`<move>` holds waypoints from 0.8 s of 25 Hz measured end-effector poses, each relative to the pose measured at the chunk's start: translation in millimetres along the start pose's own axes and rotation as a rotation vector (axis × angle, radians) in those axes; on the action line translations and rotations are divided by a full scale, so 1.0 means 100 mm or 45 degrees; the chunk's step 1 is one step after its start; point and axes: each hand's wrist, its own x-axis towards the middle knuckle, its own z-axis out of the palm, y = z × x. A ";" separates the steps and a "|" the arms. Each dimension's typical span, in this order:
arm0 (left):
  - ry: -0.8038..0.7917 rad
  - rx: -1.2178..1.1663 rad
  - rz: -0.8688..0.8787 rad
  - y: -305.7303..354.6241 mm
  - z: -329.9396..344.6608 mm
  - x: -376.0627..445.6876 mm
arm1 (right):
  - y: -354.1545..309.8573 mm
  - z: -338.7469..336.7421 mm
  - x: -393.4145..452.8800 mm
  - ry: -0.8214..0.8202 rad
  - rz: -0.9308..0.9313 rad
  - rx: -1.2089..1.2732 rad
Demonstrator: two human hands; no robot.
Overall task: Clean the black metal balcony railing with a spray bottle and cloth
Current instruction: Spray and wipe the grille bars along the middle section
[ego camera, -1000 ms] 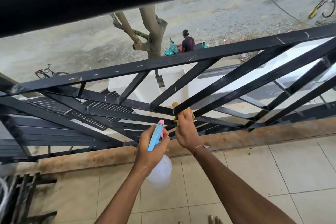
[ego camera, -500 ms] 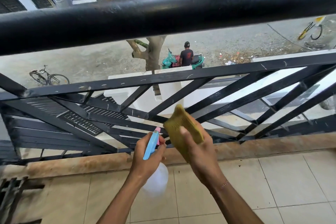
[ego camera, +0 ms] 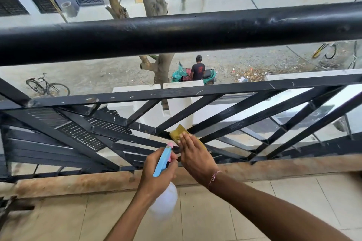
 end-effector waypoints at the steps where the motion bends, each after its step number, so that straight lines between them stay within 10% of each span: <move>1: -0.016 0.001 0.016 0.05 0.03 0.01 | 0.10 -0.06 -0.05 -0.013 0.021 -0.041; 15: -0.124 -0.154 0.065 0.50 0.26 0.04 | 1.35 -1.18 -0.83 -0.002 0.685 -0.044; 20: 0.130 -0.015 0.029 0.25 0.01 -0.04 | 0.97 -1.03 -0.74 0.269 0.773 0.855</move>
